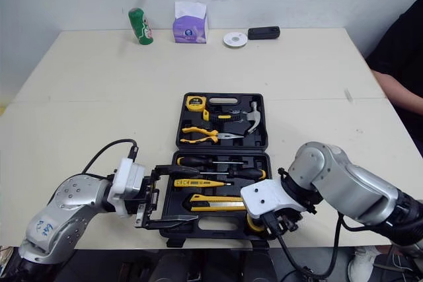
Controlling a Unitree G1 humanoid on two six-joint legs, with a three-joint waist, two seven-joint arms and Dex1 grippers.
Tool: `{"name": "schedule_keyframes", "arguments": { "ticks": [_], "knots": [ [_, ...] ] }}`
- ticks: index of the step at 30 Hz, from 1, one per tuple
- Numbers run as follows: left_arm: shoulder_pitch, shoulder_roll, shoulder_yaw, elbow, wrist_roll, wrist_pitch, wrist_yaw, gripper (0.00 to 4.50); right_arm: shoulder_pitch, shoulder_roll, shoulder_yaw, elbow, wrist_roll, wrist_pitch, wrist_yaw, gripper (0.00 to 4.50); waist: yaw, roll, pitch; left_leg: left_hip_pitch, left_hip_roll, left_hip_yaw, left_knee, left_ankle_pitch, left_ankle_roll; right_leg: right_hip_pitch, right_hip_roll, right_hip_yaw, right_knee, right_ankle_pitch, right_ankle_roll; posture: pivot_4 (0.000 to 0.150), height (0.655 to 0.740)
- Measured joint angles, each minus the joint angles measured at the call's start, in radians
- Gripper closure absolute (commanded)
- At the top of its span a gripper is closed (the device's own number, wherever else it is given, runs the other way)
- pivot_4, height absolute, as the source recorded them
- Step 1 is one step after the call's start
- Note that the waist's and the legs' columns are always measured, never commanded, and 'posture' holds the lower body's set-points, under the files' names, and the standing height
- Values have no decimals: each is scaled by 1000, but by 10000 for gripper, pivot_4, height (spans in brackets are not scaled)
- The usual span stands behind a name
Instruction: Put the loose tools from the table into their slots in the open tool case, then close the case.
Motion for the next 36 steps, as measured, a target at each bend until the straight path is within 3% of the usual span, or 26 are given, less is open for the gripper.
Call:
{"name": "schedule_keyframes", "arguments": {
  "ticks": [9,13,15,18,21,22,29,36],
  "knots": [
    [-9,-1,1,37,7,-3,0,0,-17,-76,-45,21,155,-36,10,17523,0,0,0,0,0,0,0,0,0,0,0,0,0,0,0,1500,7400],
    [-10,-4,5,45,14,-13,7,0,17,-135,-148,36,256,-56,11,17523,1,-1,0,0,0,-1,0,0,1,1,0,-1,0,0,0,1500,7400],
    [-17,-5,7,57,23,-26,6,0,114,-132,-256,57,345,-44,3,17523,5,-2,0,0,0,-1,0,-1,1,1,-1,-1,-1,0,0,1500,7400],
    [-23,-4,13,93,36,-38,3,0,224,-83,-392,80,466,-4,-43,26424,4,-2,0,0,-1,-1,0,0,2,1,-1,-1,0,0,0,1500,7400],
    [-34,3,12,115,40,-45,-15,0,318,-16,-515,82,538,-5,-113,41403,3,-3,0,0,-1,-1,0,0,2,1,-1,-2,0,0,0,1500,7400],
    [-43,4,13,117,40,-45,-20,0,347,-1,-546,82,548,-9,-127,44529,4,-3,0,0,-1,-1,0,0,2,1,-1,-2,0,0,0,1500,7400],
    [-65,28,12,118,-4,11,-74,0,467,139,-572,94,529,-131,-168,44529,4,-5,0,-1,-1,-1,0,0,2,1,-1,-2,0,0,1,1500,7400],
    [-90,35,12,117,-6,0,-114,0,535,223,-469,236,316,-392,-150,44529,4,-6,0,-1,-1,-1,0,0,2,1,-1,-2,0,0,1,1500,7400]
  ]
}}
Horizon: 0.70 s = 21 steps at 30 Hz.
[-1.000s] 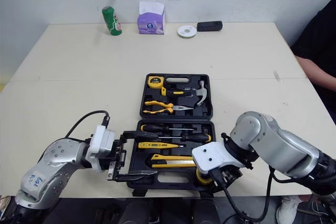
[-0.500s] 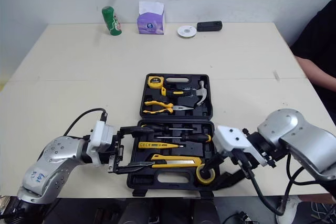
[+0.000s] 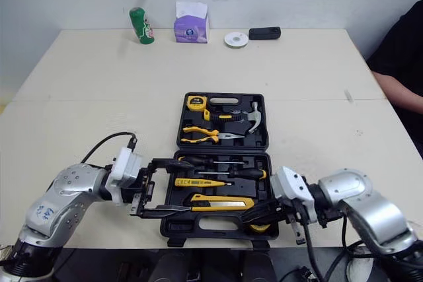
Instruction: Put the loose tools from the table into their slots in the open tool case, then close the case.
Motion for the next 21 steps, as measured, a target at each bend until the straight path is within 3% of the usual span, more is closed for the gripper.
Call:
{"name": "schedule_keyframes", "arguments": {
  "ticks": [5,10,13,21],
  "knots": [
    [26,59,17,-6,0,-55,-104,0,23,21,42,109,-66,-124,34,44529,-1,0,0,0,1,0,0,0,0,0,1,0,0,0,0,1500,7400],
    [42,72,73,66,36,-222,-186,0,14,55,57,189,-93,-247,51,44529,-2,-6,-4,5,2,0,-1,0,-1,4,1,0,0,0,0,1500,7400],
    [73,83,97,122,49,-290,-233,0,18,77,58,224,-94,-270,49,44529,-6,-10,-6,15,3,0,-2,-4,-2,14,2,0,-4,-1,-1,1500,7400],
    [141,122,141,158,55,-316,-252,0,-7,108,97,231,-105,-235,18,44529,-25,-18,-11,17,6,-5,-4,-10,-9,15,1,-2,-4,-1,-6,1500,7400]
  ]
}}
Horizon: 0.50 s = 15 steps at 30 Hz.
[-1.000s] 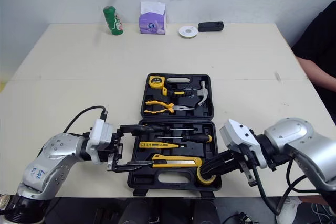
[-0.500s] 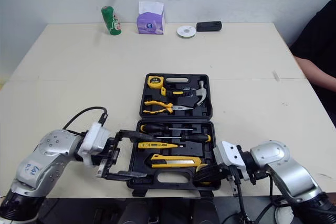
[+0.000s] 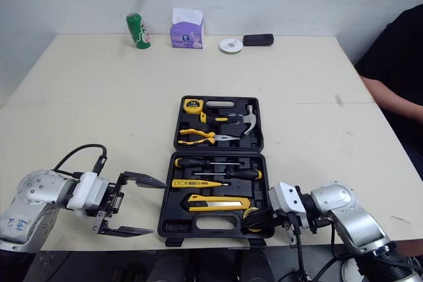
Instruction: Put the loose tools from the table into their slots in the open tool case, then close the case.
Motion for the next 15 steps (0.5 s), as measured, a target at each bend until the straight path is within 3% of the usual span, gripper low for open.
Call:
{"name": "schedule_keyframes", "arguments": {
  "ticks": [6,9,11,15],
  "knots": [
    [6,3,30,-1,-6,54,43,0,3,13,0,-16,-6,12,-26,44529,-5,-3,-2,8,0,0,-12,5,-2,2,1,0,0,-1,-6,1500,7400],
    [19,7,46,-5,-25,88,45,0,27,9,-22,-29,37,65,-30,44529,-1,3,1,8,1,0,-13,5,-3,1,2,-1,0,-2,-7,1500,7400],
    [30,8,56,-12,-47,114,50,0,45,-41,-59,-62,82,140,-34,44529,2,10,6,4,0,0,-12,5,-2,-2,1,0,0,-2,-7,1500,7400],
    [21,-1,97,-3,-67,151,103,0,67,-126,-219,-102,152,273,-103,44529,16,11,7,-7,-2,0,-11,10,5,-12,-1,-1,2,-1,-5,1500,7400]
  ]
}}
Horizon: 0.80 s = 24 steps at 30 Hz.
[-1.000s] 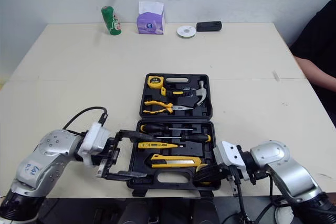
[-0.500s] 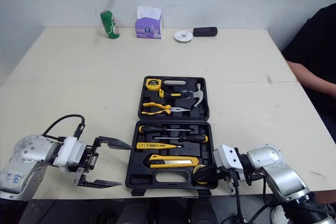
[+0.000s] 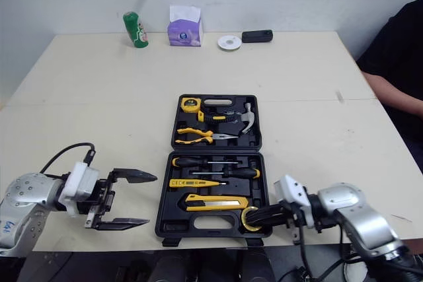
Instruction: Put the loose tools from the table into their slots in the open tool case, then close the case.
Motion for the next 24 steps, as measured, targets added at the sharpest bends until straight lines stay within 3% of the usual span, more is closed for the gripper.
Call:
{"name": "schedule_keyframes", "arguments": {
  "ticks": [2,5,13,17,24],
  "knots": [
    [-31,-16,17,24,0,1,33,0,-3,-6,-78,-21,40,51,-51,44529,8,0,0,-1,0,0,-1,0,0,-1,0,0,0,0,0,1500,7400],
    [-121,-52,42,121,21,-10,121,7796,-42,-6,-158,30,39,65,-125,45000,12,0,1,-2,-1,1,0,1,1,-2,0,-1,2,1,1,1500,7400],
    [-230,-91,-46,359,222,-65,238,44320,-178,34,-138,389,-197,-136,-222,45000,5,0,1,-2,-2,10,0,4,-1,-5,1,4,1,3,5,1500,7400],
    [-288,-156,-123,438,294,-65,286,44805,-241,98,-61,434,-246,-163,-224,45000,4,-1,1,-2,-2,10,1,4,-1,-5,2,5,2,3,6,1500,7400],
    [-316,-217,-180,414,325,14,360,44805,-312,152,-6,438,-267,-175,-207,45000,6,-1,1,-2,-2,10,1,4,-1,-5,2,6,3,4,7,1500,7400]
  ]
}}
